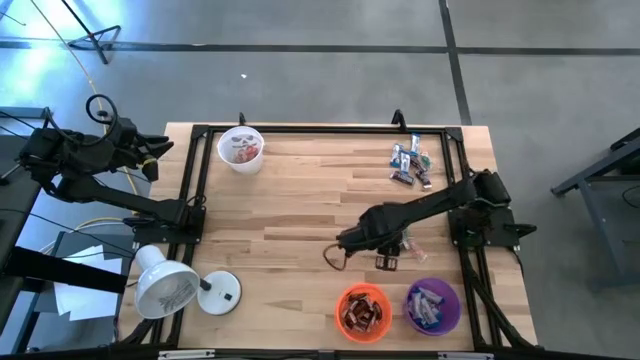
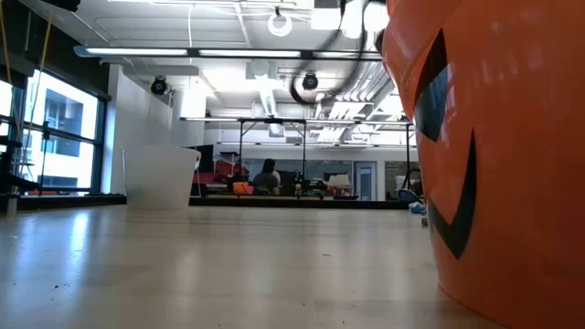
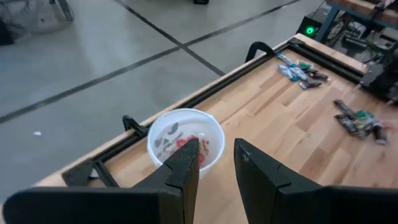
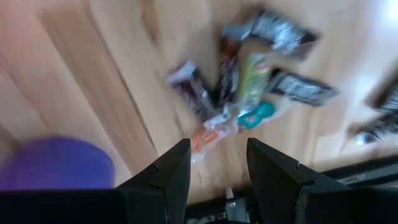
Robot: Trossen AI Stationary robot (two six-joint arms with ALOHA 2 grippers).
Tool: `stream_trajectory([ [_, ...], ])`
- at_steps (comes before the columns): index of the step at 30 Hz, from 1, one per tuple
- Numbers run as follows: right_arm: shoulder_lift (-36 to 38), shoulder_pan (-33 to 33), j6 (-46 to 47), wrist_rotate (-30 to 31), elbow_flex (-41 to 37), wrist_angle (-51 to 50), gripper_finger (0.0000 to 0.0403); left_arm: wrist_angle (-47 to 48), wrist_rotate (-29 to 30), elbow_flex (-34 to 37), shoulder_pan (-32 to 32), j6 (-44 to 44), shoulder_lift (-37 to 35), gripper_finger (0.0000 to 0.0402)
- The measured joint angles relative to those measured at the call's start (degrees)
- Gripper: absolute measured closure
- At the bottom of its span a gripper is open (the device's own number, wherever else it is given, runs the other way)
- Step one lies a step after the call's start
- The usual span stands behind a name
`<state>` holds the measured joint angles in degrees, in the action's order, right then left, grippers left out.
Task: Organize candy in baskets
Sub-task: Put the brown chocolate into the orange bucket
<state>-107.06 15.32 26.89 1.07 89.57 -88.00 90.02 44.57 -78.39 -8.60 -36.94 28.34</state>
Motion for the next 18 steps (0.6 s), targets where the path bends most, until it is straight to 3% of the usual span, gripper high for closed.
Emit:
stream_trajectory([
  [9, -0.09, 0.07, -6.21, -2.59, -15.29, 9.42, 0.0254, 0.00, -0.15, 0.00, 0.01, -6.56, 0.00, 0.0313],
  [18, -0.09, 0.59, -11.24, -3.04, -22.94, 22.42, 0.0254, 0.00, 2.30, 0.00, 0.01, -13.31, 0.00, 0.0313],
])
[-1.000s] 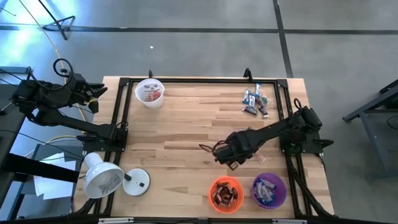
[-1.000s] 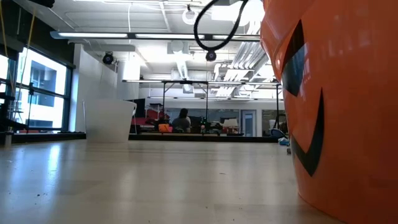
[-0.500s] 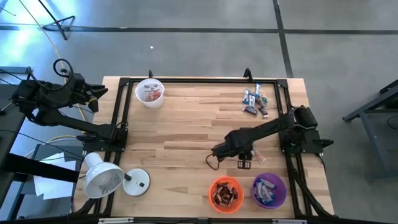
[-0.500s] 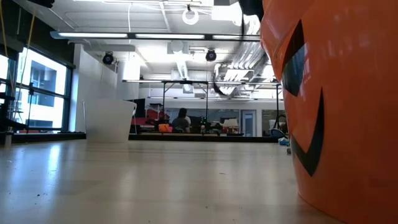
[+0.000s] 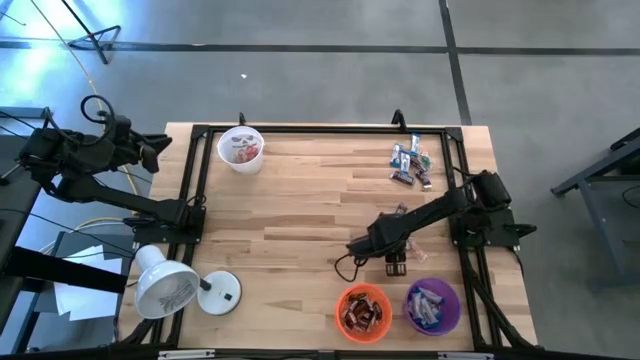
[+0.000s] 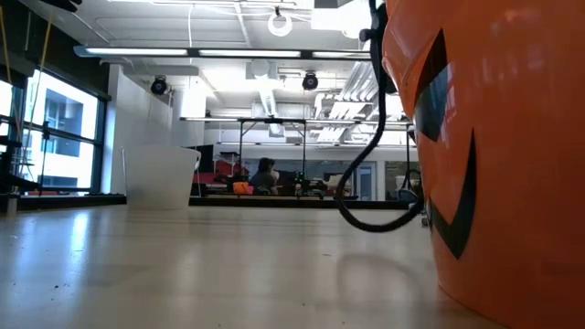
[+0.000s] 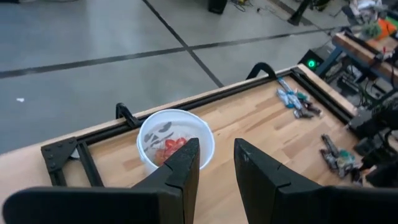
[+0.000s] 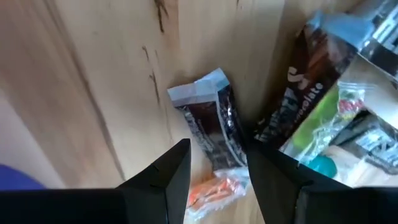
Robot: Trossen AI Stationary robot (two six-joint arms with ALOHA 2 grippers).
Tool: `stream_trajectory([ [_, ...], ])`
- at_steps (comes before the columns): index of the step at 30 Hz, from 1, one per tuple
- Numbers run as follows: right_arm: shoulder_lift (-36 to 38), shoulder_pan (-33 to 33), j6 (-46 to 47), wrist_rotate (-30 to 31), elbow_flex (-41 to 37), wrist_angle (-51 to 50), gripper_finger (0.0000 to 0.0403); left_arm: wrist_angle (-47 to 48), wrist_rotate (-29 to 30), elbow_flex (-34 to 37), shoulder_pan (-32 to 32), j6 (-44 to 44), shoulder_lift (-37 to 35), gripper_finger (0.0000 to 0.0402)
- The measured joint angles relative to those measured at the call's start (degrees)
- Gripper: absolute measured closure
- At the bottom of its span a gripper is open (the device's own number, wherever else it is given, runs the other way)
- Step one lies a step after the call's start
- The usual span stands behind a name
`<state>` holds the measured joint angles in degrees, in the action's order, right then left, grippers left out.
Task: Organize candy in baskets
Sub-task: Put the brown chocolate into the orange bucket
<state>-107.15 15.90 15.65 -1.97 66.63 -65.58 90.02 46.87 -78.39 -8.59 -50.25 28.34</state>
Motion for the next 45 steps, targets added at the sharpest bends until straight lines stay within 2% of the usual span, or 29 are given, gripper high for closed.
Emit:
stream_trajectory([
  [10, 0.57, -0.13, -3.07, -0.62, -6.70, 10.04, 0.0254, -0.02, 2.27, 0.00, 0.01, -4.58, 0.00, 0.0313],
  [17, 0.67, -0.22, -4.10, -0.67, -7.92, 11.47, 0.0258, -0.31, 3.46, 0.00, -0.01, -5.22, 0.00, 0.0313],
  [20, 0.48, -0.33, -4.09, -1.49, -7.57, 11.29, 0.0283, -0.31, 3.69, 0.00, 0.00, -5.19, 0.00, 0.0313],
  [25, 0.37, -0.33, -2.61, -3.61, -7.33, 11.02, 0.0368, -0.26, 3.72, 0.00, 0.00, -5.17, 0.00, 0.0313],
  [27, 0.37, -0.36, -1.92, -4.07, -7.27, 10.66, 0.0390, -0.24, 3.72, -0.01, 0.00, -5.15, 0.00, 0.0313],
  [32, 2.06, -0.67, 2.63, -4.41, -7.39, 8.89, 0.0380, -0.22, 3.18, 0.00, -0.01, -3.92, 0.00, 0.0313],
  [36, 5.85, -1.01, 8.03, -5.55, -7.64, 5.52, 0.0396, -0.16, 3.06, 0.00, 0.00, -3.14, 0.00, 0.0313],
  [41, 10.48, -2.03, 16.26, -5.46, -3.35, -0.43, 0.0395, 0.00, 3.04, 0.00, 0.01, -0.96, 0.00, 0.0313],
  [45, 13.18, -2.29, 25.31, -6.71, 2.73, -1.33, 0.0399, 0.00, 3.02, 0.00, -0.01, 1.15, 0.00, 0.0313],
])
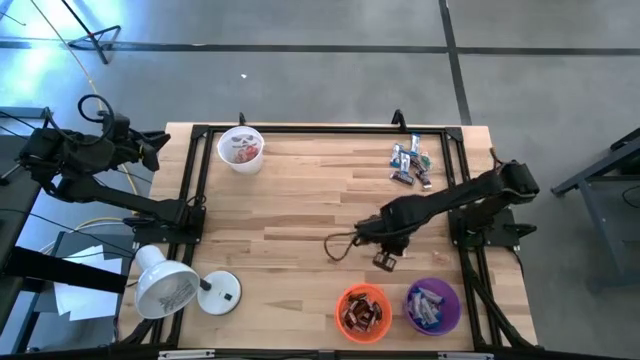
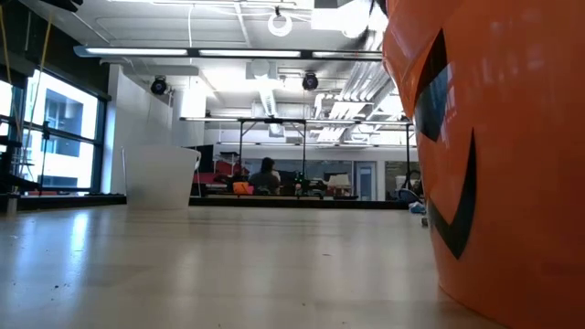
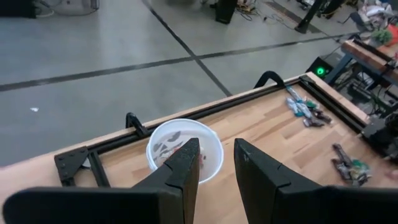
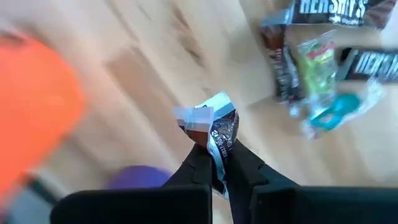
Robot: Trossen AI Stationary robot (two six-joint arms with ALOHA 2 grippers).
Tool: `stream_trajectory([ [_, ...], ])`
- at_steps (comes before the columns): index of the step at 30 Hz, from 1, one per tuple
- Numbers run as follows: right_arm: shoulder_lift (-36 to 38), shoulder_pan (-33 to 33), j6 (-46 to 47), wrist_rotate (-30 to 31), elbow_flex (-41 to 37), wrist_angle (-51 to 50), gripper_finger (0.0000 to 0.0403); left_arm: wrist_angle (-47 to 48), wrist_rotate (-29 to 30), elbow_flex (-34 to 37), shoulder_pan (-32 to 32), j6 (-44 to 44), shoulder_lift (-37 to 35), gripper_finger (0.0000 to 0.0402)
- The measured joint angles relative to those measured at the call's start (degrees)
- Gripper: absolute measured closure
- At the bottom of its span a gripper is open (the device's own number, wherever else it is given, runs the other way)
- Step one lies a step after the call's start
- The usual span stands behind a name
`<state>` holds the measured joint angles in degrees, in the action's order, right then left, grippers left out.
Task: Organize candy in baskets
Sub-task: Put the brown chocolate into the orange bucket
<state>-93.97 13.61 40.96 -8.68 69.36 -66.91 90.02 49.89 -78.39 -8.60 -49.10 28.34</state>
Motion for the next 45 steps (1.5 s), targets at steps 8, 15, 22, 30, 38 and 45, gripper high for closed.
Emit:
stream_trajectory([
  [8, -0.54, 4.74, 24.00, -1.28, 16.05, 5.69, 0.0399, 0.00, -1.27, -0.01, 0.00, 4.87, 0.00, 0.0313],
  [15, -6.71, 13.31, 40.98, 0.78, 27.94, 9.41, 0.0400, -0.01, -5.13, -0.02, 0.01, 7.66, 0.00, 0.0313],
  [22, -14.95, 18.65, 44.07, 2.20, 34.13, 8.86, 0.0392, 0.00, -7.37, 0.00, 0.00, 7.21, 0.00, 0.0313],
  [30, -16.71, 18.24, 41.30, 2.61, 34.80, 0.86, 0.0300, 0.00, -7.37, 0.00, 0.00, 3.86, 0.00, 0.0313],
  [38, -16.72, 18.42, 40.66, 1.73, 34.80, 2.07, 0.0232, 0.00, -7.74, 0.00, 0.02, 2.70, 0.00, 0.0313],
  [45, -16.70, 14.83, 57.26, 16.32, 34.76, -12.56, 0.0226, 0.00, -7.76, -0.01, 0.01, 3.51, 0.00, 0.0313],
])
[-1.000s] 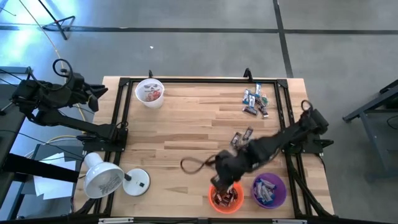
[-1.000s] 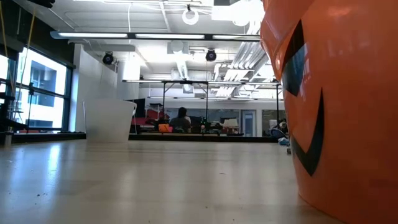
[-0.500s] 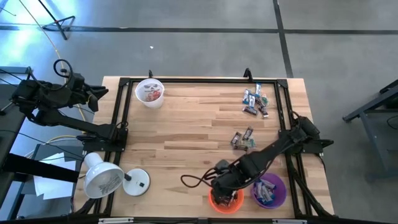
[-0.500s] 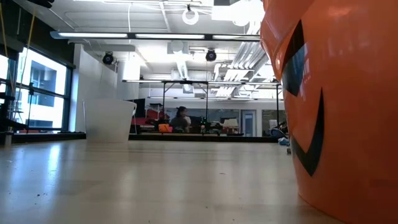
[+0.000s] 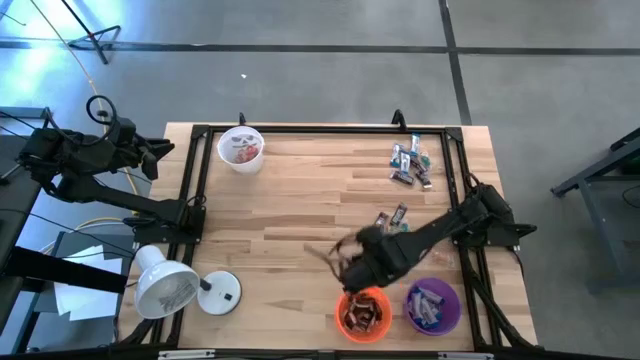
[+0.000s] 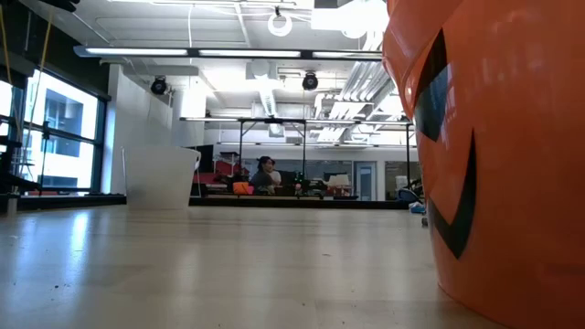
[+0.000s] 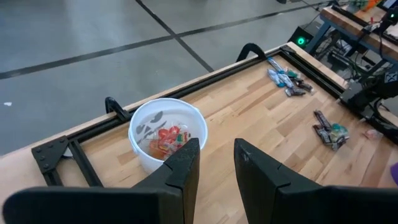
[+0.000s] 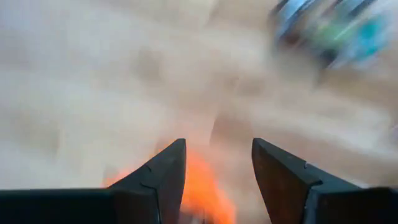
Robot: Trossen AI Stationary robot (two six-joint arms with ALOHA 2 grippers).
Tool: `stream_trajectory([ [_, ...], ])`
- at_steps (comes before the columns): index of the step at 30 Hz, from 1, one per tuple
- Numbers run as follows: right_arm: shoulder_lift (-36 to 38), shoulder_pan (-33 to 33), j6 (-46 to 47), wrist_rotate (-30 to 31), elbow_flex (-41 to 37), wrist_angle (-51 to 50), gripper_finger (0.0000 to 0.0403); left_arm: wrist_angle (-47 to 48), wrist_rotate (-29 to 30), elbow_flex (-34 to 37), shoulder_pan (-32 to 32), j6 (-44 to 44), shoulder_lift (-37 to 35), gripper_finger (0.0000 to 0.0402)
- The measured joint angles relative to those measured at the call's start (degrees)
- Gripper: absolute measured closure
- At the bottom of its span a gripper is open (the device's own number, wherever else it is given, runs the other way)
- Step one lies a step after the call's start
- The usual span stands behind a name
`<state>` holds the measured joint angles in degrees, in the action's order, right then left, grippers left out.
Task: Organize candy in baskets
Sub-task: Put the brown chocolate into the orange bucket
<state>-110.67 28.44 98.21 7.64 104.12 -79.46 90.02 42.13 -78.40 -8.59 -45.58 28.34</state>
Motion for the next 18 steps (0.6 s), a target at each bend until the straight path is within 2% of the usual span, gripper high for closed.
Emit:
stream_trajectory([
  [2, 0.00, -1.31, 7.61, 6.90, 0.00, -4.50, 0.0226, 0.00, 0.25, 0.01, 0.00, 1.22, 0.00, 0.0313],
  [7, 0.13, -4.70, 23.45, 16.52, -2.03, -7.08, 0.0226, 0.00, 2.61, 0.01, 0.01, 4.50, 0.00, 0.0313],
  [10, 0.09, -6.49, 29.01, 16.89, -6.21, -4.59, 0.0226, 0.00, 3.86, 0.00, 0.00, 5.84, 0.00, 0.0313],
  [13, -0.02, -7.49, 33.55, 13.39, -11.67, 0.14, 0.0226, 0.00, 5.40, 0.01, 0.01, 7.25, 0.00, 0.0313],
  [18, -0.02, -10.23, 34.79, 11.36, -18.01, 7.54, 0.0226, 0.00, 6.54, 0.01, 0.01, 7.64, 0.00, 0.0313],
])
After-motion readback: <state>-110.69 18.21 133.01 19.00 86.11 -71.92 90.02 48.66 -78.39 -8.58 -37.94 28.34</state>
